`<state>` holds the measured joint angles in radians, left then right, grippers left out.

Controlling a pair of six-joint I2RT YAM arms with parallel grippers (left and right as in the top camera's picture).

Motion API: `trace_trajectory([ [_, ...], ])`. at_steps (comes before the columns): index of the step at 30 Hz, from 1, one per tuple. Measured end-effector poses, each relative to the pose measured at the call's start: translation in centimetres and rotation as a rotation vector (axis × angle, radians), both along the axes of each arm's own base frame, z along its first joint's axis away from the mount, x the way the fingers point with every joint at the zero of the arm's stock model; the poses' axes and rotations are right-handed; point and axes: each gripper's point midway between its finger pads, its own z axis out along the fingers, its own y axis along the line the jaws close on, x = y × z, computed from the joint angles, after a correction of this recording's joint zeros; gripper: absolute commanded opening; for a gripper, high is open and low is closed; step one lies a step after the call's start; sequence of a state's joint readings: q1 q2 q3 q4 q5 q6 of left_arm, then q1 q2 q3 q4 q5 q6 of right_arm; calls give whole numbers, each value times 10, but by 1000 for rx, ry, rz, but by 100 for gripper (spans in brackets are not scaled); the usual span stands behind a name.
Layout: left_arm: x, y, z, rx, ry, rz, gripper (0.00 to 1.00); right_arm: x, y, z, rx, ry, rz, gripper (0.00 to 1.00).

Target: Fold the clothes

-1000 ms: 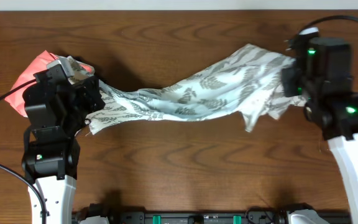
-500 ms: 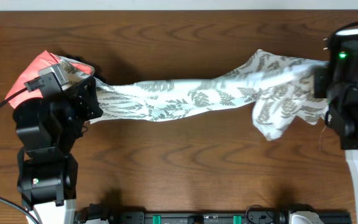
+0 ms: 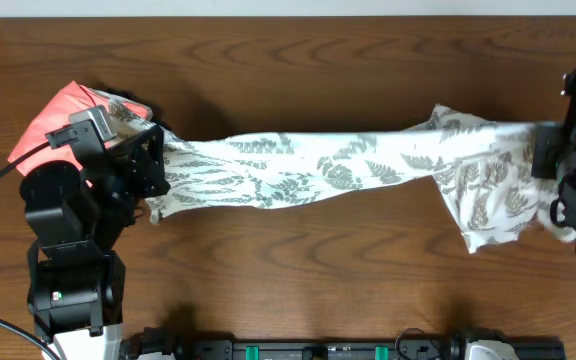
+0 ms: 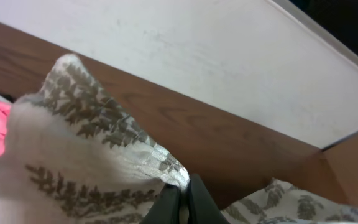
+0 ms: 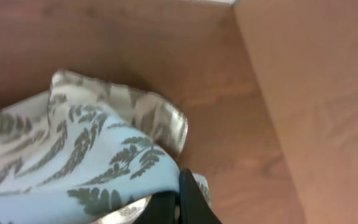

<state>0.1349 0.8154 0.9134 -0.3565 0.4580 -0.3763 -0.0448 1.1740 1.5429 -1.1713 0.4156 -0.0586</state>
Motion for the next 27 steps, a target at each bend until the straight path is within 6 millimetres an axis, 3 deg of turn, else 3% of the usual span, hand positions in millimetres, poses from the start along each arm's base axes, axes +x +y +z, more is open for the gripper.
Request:
trace_trajectory([
  [5, -1, -1, -5, -4, 21, -4, 6, -9, 2, -17, 51, 66, -38, 1],
  [12, 21, -7, -15, -7, 41, -34, 6, 21, 15, -45, 117, 138, 18, 1],
  [16, 53, -29, -36, -8, 74, -106, 6, 61, 25, -79, 154, 212, 88, 1],
  [22, 118, -52, -69, -10, 137, -166, 6, 148, 33, -139, 173, 204, 180, 1],
  [24, 147, -53, -70, -11, 129, -167, 6, 176, 32, -150, 166, 154, 197, 1],
  [27, 189, -54, -56, -8, 84, -167, 6, 209, 26, -145, 153, 35, 206, 1],
])
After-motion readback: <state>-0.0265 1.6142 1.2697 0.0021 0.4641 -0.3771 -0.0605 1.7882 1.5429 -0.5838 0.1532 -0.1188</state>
